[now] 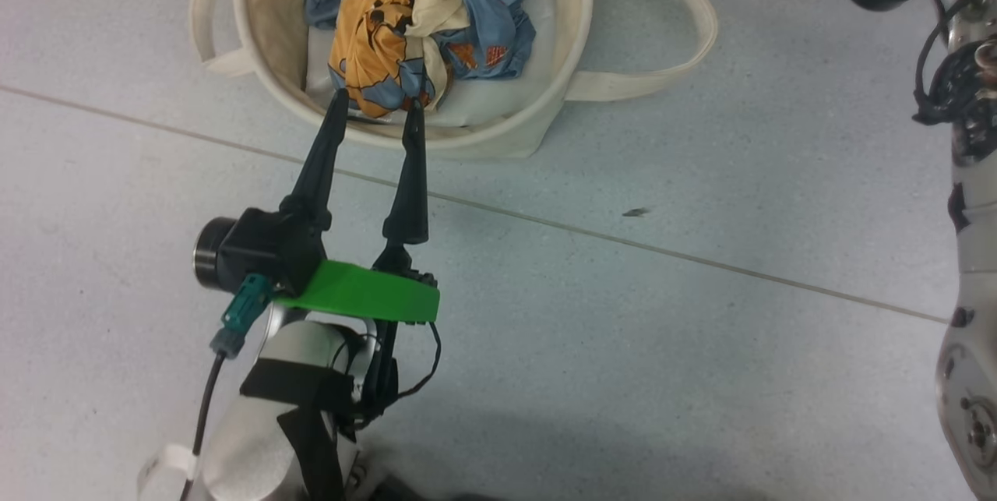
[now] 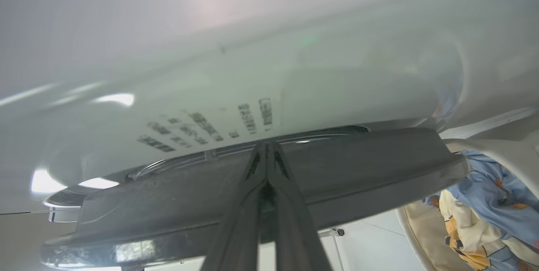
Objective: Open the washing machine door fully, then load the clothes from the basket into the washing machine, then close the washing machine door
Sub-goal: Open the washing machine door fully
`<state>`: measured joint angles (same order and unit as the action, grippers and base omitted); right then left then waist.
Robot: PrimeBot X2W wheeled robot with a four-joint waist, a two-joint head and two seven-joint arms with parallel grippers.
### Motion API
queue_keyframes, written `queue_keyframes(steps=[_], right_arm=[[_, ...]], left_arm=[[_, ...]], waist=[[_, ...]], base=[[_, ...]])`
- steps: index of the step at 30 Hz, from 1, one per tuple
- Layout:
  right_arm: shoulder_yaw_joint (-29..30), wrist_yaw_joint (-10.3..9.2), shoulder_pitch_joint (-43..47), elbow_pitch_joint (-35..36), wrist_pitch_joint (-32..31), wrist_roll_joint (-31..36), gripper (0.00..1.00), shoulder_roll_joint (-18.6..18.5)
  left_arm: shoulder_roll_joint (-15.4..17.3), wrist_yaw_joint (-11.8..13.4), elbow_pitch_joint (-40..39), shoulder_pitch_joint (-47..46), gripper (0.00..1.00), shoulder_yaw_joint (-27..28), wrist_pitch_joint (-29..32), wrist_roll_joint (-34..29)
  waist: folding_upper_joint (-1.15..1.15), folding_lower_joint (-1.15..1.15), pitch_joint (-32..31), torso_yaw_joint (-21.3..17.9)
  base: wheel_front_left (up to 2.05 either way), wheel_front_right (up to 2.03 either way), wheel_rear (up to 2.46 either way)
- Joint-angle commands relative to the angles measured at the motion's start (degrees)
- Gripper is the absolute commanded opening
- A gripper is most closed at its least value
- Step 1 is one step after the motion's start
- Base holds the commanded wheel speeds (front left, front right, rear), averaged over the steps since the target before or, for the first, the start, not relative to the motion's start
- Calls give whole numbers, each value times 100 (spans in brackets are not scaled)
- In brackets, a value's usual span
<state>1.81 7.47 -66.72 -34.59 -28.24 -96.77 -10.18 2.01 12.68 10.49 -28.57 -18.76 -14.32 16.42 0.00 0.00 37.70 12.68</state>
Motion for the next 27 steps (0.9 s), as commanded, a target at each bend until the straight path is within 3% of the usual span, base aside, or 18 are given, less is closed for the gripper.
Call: queue_keyframes(steps=[1, 8, 17, 27], right_arm=[[-9, 2, -188, 140, -34, -26, 0, 46], [14, 2, -377, -73, -333, -226, 0, 39], [-312, 2, -435, -591, -1180, -517, 0, 91], [-460, 2, 183, -472, -1313, -528, 0, 228]], left_arm=[[87, 57, -163, -22, 100, 136, -68, 21], [87, 91, -291, -149, 100, 139, -68, 65], [87, 73, -233, -90, 100, 119, -68, 132], [87, 15, -158, 60, 100, 198, -68, 132]], waist=[[0, 0, 45, 30], [0, 0, 173, 105], [0, 0, 125, 132], [0, 0, -335, 112]], base=[[0, 0, 0], [0, 0, 0], [0, 0, 0], [0, 0, 0]])
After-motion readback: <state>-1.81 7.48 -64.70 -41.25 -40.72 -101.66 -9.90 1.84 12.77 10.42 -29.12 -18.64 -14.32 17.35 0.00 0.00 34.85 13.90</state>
